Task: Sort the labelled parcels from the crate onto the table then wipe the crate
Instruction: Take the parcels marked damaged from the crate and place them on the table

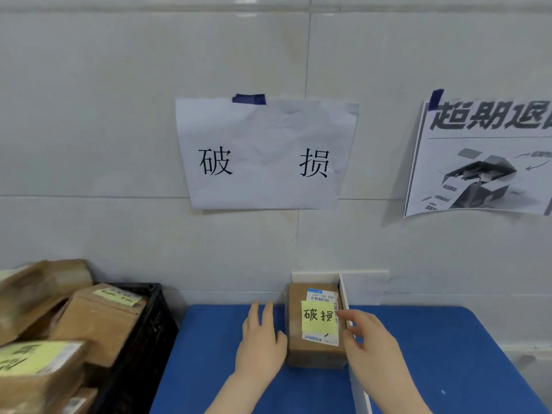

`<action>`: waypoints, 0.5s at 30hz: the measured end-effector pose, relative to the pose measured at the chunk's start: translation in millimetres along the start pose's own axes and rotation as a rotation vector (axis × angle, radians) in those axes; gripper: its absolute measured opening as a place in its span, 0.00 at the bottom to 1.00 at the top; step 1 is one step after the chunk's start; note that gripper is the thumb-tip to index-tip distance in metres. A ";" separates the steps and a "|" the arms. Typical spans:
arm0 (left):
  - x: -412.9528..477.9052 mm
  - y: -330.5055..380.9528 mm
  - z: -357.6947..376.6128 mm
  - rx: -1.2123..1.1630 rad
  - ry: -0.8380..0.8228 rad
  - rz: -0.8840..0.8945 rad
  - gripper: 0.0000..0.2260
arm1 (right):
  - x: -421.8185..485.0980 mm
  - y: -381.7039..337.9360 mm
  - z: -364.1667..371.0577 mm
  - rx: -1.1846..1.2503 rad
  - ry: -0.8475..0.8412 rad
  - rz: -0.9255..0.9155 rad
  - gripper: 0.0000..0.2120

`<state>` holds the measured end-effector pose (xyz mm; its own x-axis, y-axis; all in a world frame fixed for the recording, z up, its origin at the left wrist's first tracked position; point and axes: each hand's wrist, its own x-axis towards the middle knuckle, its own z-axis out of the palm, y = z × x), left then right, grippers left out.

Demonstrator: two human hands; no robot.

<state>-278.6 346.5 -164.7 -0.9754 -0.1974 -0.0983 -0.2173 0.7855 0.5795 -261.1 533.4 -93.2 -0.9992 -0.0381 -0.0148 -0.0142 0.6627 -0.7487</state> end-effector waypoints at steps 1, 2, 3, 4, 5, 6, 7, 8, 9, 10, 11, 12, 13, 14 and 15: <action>-10.2 -4.3 -8.0 0.008 -0.004 -0.016 0.27 | -4.4 -3.5 -1.6 -0.011 -0.014 -0.008 0.15; -21.1 -9.4 -15.2 0.006 -0.014 -0.029 0.27 | -9.7 -7.3 -2.4 -0.018 -0.029 -0.017 0.14; -32.7 -14.4 -21.4 0.000 -0.030 -0.040 0.26 | -15.5 -11.9 -2.7 -0.023 -0.046 -0.029 0.14; -45.2 -19.6 -26.5 -0.011 -0.043 -0.052 0.26 | -22.5 -16.6 -2.1 -0.031 -0.066 -0.046 0.14; -57.9 -24.8 -30.7 -0.025 -0.050 -0.068 0.25 | -30.0 -21.1 -0.1 -0.041 -0.090 -0.064 0.14; -70.0 -30.1 -33.6 -0.039 -0.046 -0.087 0.25 | -37.5 -24.8 3.0 -0.051 -0.118 -0.085 0.14; -82.3 -34.8 -35.8 -0.051 -0.032 -0.109 0.24 | -45.0 -28.0 7.5 -0.060 -0.150 -0.111 0.14; -95.4 -38.9 -37.7 -0.061 -0.017 -0.133 0.24 | -53.5 -30.4 13.8 -0.067 -0.187 -0.135 0.14; -108.3 -42.6 -39.9 -0.074 -0.003 -0.154 0.23 | -62.9 -33.3 20.4 -0.070 -0.228 -0.152 0.14; -120.2 -46.4 -42.4 -0.089 0.006 -0.171 0.23 | -71.2 -35.7 27.4 -0.067 -0.266 -0.163 0.15; -131.3 -50.1 -44.8 -0.104 0.015 -0.183 0.22 | -78.7 -36.5 33.9 -0.057 -0.295 -0.168 0.15; -141.9 -54.0 -47.0 -0.120 0.029 -0.194 0.22 | -84.7 -35.8 39.9 -0.043 -0.313 -0.163 0.15; -152.2 -59.1 -49.7 -0.139 0.049 -0.206 0.21 | -90.9 -35.4 45.2 -0.035 -0.332 -0.149 0.15; -162.3 -65.0 -54.0 -0.159 0.074 -0.220 0.21 | -97.0 -35.2 50.5 -0.035 -0.352 -0.135 0.15; -171.8 -71.5 -59.7 -0.173 0.108 -0.230 0.20 | -103.3 -35.1 56.7 -0.044 -0.364 -0.127 0.15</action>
<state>-93.3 289.2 -140.9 -0.8898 -0.4268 -0.1613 -0.4131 0.6035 0.6820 -155.2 471.7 -103.0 -0.9104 -0.3800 -0.1637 -0.1468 0.6666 -0.7308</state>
